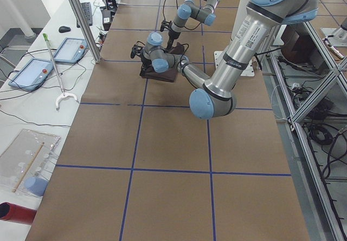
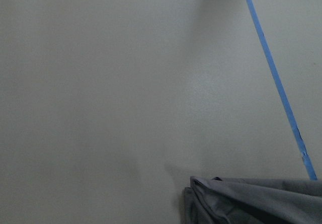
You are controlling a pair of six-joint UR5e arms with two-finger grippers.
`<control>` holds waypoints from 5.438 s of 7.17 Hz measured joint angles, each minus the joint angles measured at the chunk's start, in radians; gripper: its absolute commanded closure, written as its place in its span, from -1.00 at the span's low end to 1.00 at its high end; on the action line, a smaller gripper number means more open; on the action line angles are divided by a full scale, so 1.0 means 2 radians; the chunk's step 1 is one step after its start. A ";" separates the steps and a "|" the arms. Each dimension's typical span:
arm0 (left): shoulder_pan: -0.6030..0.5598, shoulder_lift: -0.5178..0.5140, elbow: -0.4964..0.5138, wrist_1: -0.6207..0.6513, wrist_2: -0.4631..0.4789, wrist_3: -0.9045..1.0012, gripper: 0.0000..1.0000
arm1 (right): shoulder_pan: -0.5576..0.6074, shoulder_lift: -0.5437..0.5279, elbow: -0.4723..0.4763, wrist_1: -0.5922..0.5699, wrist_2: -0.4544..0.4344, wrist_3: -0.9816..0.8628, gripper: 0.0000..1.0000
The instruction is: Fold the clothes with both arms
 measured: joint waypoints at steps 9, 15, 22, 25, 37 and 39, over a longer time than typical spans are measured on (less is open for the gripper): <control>0.000 0.007 -0.011 0.000 -0.001 -0.001 -1.00 | -0.045 0.043 -0.085 -0.005 -0.025 0.022 0.02; 0.000 0.008 -0.011 0.000 0.000 -0.003 -1.00 | -0.040 0.036 -0.082 -0.006 -0.018 0.020 1.00; 0.000 0.011 -0.014 0.000 0.001 -0.023 -1.00 | 0.060 0.036 -0.117 0.049 -0.016 -0.060 1.00; 0.001 0.012 -0.015 0.000 0.001 -0.024 -1.00 | 0.089 0.035 -0.174 0.092 -0.015 -0.088 1.00; 0.034 -0.094 0.116 -0.020 0.038 -0.182 -0.31 | 0.222 -0.007 -0.117 0.124 0.221 -0.157 -1.00; 0.046 -0.101 0.124 -0.023 0.042 -0.203 -0.31 | 0.223 -0.017 -0.108 0.124 0.222 -0.159 -1.00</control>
